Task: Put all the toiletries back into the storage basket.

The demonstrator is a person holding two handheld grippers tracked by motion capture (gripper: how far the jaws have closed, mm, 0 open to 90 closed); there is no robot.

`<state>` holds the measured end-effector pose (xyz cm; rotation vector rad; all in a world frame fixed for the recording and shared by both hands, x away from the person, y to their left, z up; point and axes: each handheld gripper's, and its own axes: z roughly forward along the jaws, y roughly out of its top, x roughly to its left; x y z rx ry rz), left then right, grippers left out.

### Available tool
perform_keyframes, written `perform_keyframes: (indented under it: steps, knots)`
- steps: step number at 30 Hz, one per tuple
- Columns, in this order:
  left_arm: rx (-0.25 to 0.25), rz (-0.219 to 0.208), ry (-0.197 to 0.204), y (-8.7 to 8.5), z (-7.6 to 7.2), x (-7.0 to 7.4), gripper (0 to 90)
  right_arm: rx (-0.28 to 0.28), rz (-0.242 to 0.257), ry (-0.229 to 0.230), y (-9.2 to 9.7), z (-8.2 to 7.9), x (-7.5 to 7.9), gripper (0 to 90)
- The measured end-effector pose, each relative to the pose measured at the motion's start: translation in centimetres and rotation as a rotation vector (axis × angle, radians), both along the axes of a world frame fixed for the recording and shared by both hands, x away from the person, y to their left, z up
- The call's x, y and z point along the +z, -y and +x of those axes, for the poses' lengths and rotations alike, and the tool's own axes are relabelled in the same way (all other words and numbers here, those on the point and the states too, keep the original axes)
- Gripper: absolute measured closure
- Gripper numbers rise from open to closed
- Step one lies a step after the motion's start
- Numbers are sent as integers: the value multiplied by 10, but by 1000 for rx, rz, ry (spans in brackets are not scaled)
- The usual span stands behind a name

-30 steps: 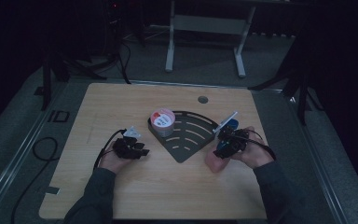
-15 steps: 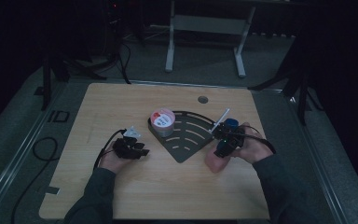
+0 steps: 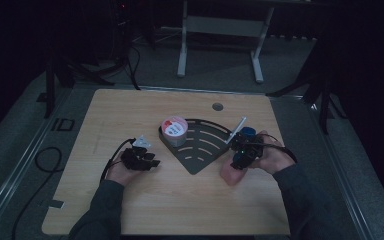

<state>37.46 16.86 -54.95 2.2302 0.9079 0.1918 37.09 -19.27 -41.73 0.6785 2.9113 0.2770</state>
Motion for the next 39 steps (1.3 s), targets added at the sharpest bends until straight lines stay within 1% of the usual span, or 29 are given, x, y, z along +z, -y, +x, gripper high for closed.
perform_keyframes:
  steps: [4,7,16,23,27,30,35,39]
  knots:
    - [-1,-2,0,0,0,0,595,33,0,2,1,-1,0,473]
    - [0,-3,0,0,0,0,596,43,-2,2,1,0,0,474]
    - [-1,-4,0,-1,0,0,596,51,-20,-14,-2,-1,1,475]
    - [0,-4,0,-1,0,0,597,48,-12,-21,-4,-1,3,475]
    - [0,-5,1,-1,0,0,596,62,-14,-7,-8,-3,6,475]
    - [0,-4,1,-1,0,0,596,58,-3,-10,-12,-3,9,475]
    - [1,-5,1,0,0,0,596,77,2,1,-18,-2,13,475]
    - [0,-5,1,0,0,0,596,85,4,-1,-24,-1,15,475]
